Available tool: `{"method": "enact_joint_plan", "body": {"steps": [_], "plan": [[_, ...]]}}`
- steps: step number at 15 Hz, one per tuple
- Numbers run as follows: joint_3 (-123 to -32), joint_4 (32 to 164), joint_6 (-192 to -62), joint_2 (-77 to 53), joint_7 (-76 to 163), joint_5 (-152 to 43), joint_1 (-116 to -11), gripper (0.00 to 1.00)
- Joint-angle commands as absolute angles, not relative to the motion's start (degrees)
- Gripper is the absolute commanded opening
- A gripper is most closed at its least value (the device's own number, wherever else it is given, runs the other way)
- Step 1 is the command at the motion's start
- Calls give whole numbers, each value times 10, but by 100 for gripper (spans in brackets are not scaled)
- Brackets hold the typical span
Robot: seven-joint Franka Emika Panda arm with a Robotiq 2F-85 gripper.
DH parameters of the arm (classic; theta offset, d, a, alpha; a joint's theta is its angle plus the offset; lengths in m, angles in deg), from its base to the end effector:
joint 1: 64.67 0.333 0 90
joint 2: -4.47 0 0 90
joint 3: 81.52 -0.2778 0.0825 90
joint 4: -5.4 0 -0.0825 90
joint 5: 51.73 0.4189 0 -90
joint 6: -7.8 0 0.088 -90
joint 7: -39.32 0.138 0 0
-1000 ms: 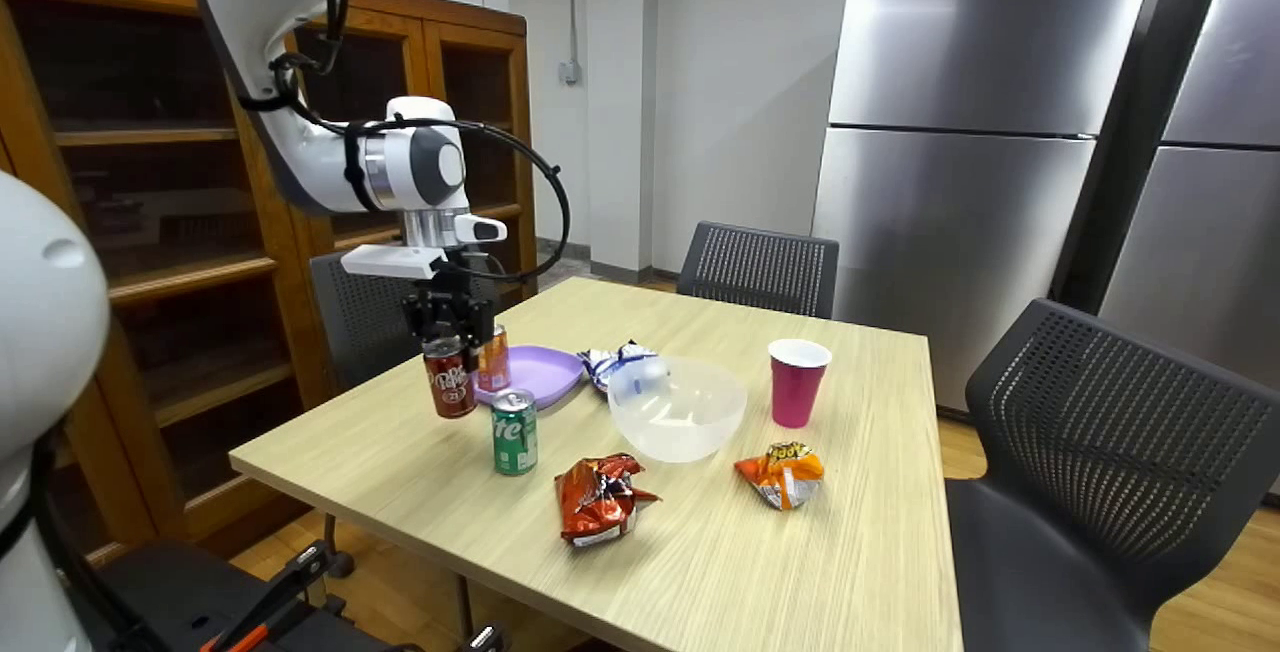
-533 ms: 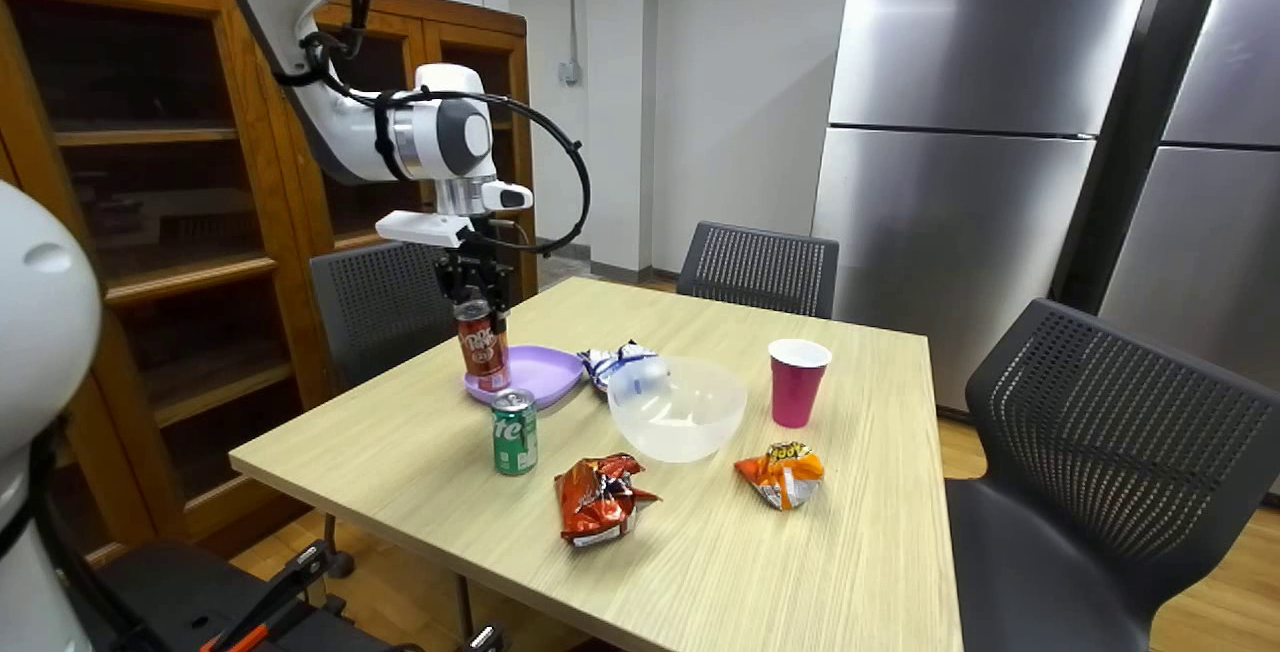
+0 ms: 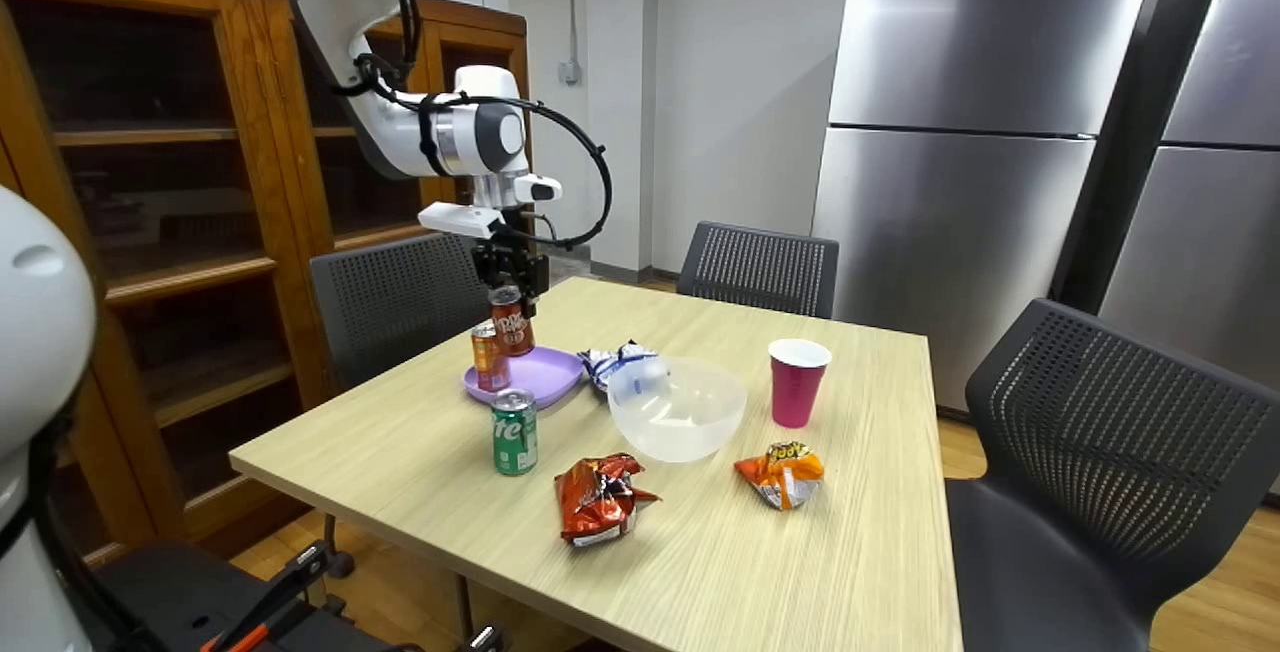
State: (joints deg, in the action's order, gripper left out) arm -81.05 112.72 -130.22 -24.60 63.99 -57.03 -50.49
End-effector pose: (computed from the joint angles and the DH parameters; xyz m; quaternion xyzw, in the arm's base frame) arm 0.6299 0.1511 0.1540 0.9975 -0.0611 0.0244 0.0269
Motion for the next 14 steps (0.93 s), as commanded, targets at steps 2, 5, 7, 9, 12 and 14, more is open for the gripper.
{"method": "enact_joint_plan", "body": {"steps": [2, 5, 7, 9, 12, 14], "plan": [[-808, 1007, -1239, -319, 667, -551, -502, 38], [-807, 952, -1211, -357, 678, -539, -502, 38], [-804, 917, -1192, -381, 687, -534, -500, 38], [-803, 893, -1181, -397, 694, -526, -500, 38], [-801, 861, -1166, -419, 707, -519, -501, 38], [-798, 839, -1156, -434, 719, -514, -501, 38]]}}
